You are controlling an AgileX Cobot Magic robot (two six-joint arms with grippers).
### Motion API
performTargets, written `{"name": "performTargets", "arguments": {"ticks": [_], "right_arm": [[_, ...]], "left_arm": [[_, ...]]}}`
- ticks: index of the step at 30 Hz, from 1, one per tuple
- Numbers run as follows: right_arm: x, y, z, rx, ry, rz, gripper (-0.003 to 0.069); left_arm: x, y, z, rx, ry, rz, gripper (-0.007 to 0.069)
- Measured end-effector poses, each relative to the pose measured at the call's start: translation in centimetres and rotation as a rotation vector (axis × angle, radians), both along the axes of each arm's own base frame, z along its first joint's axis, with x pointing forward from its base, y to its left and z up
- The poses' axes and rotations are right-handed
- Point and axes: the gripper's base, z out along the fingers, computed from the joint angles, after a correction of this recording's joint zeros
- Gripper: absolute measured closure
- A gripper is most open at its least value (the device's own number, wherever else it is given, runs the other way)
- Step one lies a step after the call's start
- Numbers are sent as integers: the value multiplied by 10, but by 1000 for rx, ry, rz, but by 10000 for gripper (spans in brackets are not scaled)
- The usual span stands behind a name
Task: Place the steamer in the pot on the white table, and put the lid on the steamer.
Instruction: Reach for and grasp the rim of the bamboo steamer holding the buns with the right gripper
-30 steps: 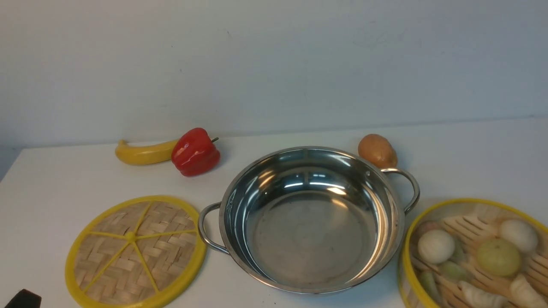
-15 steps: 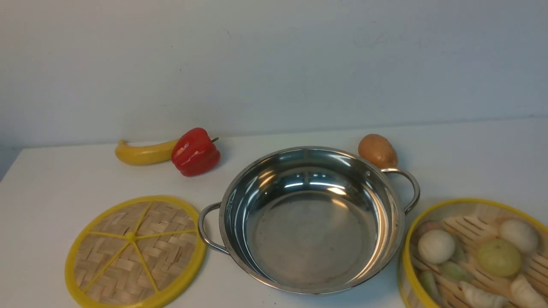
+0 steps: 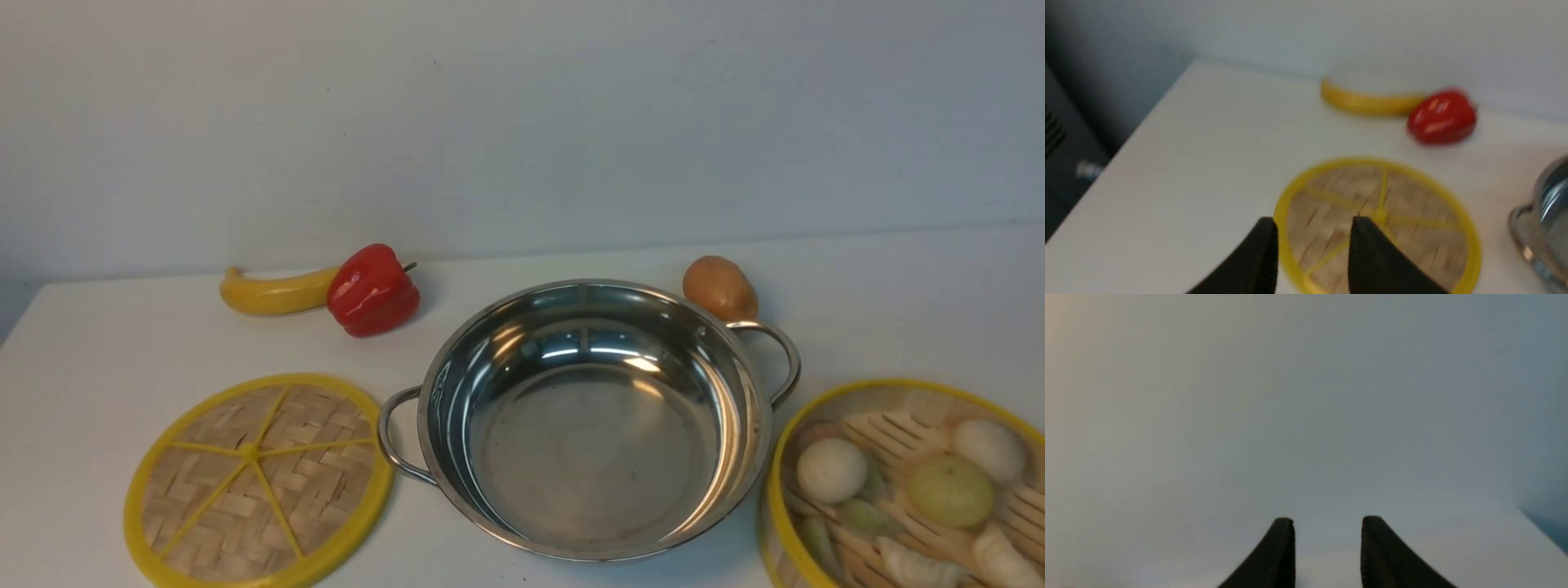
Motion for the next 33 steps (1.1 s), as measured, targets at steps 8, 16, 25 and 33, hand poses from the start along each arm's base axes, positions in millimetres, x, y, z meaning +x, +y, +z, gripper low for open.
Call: {"name": "performTargets", "arguments": {"ticks": [8, 16, 25, 33], "right_arm": [[75, -13, -68, -102, 842, -45, 416], [130, -13, -112, -109, 1006, -11, 416], [161, -13, -147, -112, 1053, 14, 416], [177, -24, -174, -86, 1096, -9, 416]], "left_arm": [[62, 3, -54, -26, 484, -133, 383], [91, 1, -82, -84, 561, -187, 383], [92, 0, -84, -85, 566, -205, 383], [93, 0, -84, -83, 565, -209, 383]]}}
